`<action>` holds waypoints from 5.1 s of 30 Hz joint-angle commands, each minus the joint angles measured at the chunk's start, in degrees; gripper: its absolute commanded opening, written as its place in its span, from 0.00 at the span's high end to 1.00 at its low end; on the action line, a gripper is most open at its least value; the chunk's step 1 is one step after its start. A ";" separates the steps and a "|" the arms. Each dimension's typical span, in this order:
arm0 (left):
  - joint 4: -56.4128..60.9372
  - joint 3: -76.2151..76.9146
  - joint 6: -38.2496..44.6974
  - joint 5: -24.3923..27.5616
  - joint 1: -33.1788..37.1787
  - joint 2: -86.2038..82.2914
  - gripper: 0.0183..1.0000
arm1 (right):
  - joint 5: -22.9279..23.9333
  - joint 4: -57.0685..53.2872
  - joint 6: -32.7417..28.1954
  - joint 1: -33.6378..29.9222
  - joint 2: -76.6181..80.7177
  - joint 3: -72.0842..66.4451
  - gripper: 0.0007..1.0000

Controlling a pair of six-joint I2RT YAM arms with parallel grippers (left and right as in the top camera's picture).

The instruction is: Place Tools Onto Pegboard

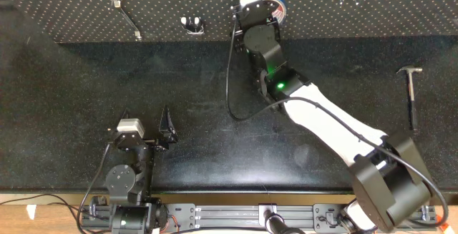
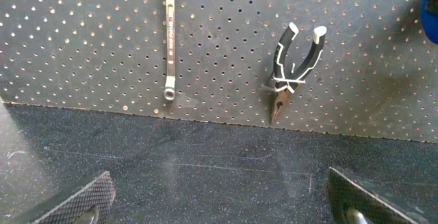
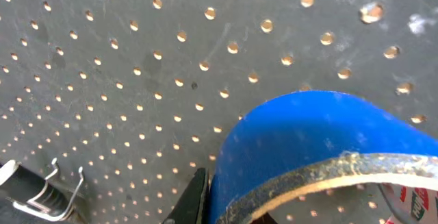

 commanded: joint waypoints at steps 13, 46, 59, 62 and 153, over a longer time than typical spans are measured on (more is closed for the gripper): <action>-0.35 -0.13 -0.33 0.24 -0.28 -0.42 0.00 | 2.10 5.68 -7.89 -1.62 2.91 0.66 0.92; -0.35 -0.13 -0.33 0.24 -0.28 -0.42 0.00 | -18.58 -57.53 4.04 -3.13 -18.91 0.61 0.04; -0.35 -0.13 -0.33 0.24 -0.28 -0.44 0.00 | -18.95 -84.67 -9.20 -48.19 -26.08 -0.98 0.04; -0.35 -0.13 -0.33 0.24 -0.28 -0.42 0.00 | -18.97 -84.54 -16.61 -58.55 -23.21 -0.98 0.04; -0.35 -0.13 -0.33 0.24 -0.28 -0.42 0.00 | -23.82 -69.42 -44.04 -72.26 4.50 -0.98 0.04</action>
